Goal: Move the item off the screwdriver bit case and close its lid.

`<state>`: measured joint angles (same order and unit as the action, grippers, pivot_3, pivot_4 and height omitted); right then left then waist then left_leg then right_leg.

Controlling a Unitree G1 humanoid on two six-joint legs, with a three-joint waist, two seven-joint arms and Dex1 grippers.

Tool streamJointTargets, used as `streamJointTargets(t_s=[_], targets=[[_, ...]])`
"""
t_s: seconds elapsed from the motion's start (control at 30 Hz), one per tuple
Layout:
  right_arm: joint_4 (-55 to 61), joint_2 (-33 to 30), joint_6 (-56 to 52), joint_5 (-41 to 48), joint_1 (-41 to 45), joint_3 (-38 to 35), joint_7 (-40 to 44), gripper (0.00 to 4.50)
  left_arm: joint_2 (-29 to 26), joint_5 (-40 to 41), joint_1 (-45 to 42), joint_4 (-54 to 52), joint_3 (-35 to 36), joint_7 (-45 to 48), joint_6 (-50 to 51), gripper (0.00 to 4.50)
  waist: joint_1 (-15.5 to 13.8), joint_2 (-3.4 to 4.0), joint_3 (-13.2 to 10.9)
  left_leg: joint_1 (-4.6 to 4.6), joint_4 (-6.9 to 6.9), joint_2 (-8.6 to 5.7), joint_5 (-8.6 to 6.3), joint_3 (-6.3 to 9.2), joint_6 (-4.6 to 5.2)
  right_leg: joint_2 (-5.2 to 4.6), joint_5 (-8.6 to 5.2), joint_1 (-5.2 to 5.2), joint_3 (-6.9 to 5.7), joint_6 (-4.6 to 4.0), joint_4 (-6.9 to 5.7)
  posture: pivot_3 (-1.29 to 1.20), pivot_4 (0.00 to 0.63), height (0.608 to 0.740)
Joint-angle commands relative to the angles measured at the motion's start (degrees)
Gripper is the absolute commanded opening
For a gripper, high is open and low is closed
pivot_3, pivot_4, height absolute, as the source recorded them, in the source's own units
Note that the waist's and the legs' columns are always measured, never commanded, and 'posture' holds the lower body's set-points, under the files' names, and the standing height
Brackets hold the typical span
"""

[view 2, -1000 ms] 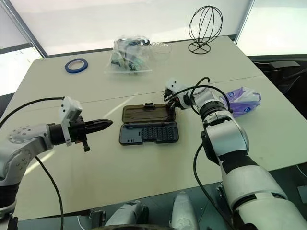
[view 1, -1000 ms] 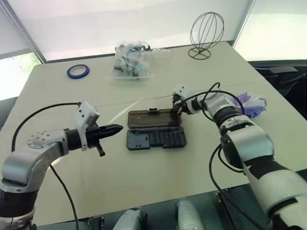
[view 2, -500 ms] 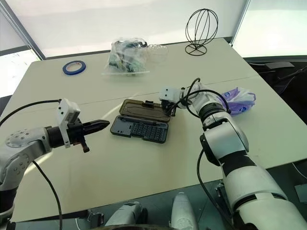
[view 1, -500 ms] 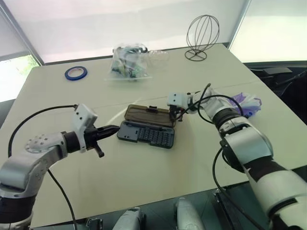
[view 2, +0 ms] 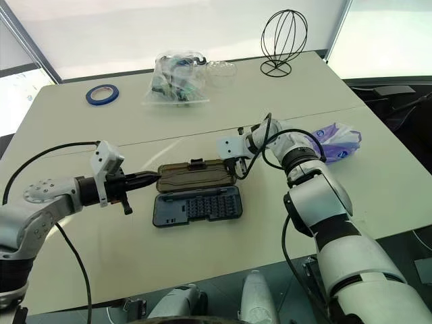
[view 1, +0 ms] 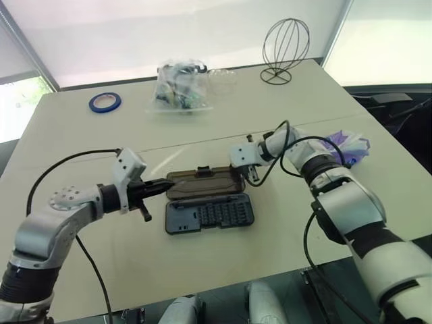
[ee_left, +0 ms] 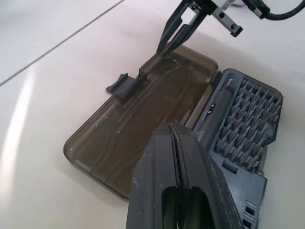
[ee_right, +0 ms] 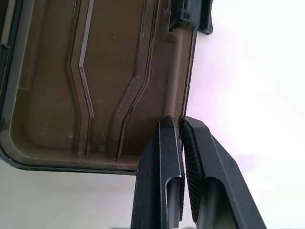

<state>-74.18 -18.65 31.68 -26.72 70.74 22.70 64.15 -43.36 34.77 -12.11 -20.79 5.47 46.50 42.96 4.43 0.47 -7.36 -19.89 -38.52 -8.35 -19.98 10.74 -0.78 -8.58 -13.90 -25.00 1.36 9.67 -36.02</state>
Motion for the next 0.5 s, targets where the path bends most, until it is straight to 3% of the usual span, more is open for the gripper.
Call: streamJointTargets(t_s=[0.03,0.3,0.4,0.5], targets=[[0.7,1.4,0.9,0.9,-1.7,0.6,4.7,0.06,0.1,-0.4,-1.0,-0.6,0.1,0.7,-1.7,0.00,-0.1,0.01,0.0,0.00,0.00,0.00,0.00,0.00,0.00,0.00,0.00,0.00,0.00,0.00,0.00,0.00,0.150,0.740],[1.8,1.0,0.5,1.0,-1.5,0.8,2.9,0.06,1.0,-1.4,-1.9,1.0,-1.2,1.4,-2.7,0.00,-0.3,0.01,0.0,0.00,0.01,0.00,0.00,0.00,0.00,0.00,0.00,-0.02,0.00,-0.01,0.00,0.00,0.150,0.740],[2.1,0.8,-1.1,1.7,-1.2,0.2,3.1,1.03,1.4,-1.7,-2.3,1.8,-1.7,1.6,-3.2,0.00,-0.3,0.02,0.0,0.00,0.01,0.00,0.00,-0.02,0.00,0.00,0.00,-0.02,0.00,-0.01,0.00,0.00,0.150,0.740],[4.2,0.7,-3.7,3.8,-0.2,-1.6,2.6,2.46,1.6,-1.8,-2.3,2.1,-2.0,2.1,-3.5,0.00,-0.4,0.02,0.0,0.00,0.00,0.00,0.00,-0.02,0.00,0.00,0.00,-0.01,0.00,-0.01,0.00,0.00,0.150,0.740]])
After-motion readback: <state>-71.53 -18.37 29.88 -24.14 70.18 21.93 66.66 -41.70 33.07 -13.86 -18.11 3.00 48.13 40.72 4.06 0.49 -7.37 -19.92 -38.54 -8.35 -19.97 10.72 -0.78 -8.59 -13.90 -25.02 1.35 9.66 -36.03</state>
